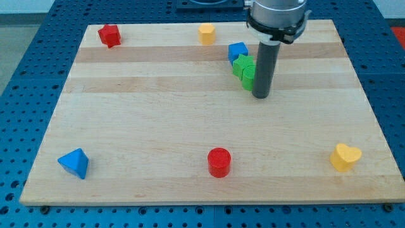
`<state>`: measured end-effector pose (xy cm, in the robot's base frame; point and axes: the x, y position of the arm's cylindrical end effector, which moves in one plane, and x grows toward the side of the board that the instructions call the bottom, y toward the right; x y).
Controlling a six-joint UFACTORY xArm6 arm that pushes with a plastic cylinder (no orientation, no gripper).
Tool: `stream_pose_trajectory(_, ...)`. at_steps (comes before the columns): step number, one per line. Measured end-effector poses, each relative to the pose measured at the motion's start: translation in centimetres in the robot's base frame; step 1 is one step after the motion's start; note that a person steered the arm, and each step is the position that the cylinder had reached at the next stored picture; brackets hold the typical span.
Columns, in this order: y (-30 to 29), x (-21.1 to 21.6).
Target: Slightly move the green circle left
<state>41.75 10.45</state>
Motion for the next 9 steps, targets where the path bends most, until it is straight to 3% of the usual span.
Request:
stream_pose_trajectory(2,4.2,-2.1)
stream_pose_trajectory(8,-0.4,-2.9)
stream_pose_trajectory(9,-0.4,-1.1)
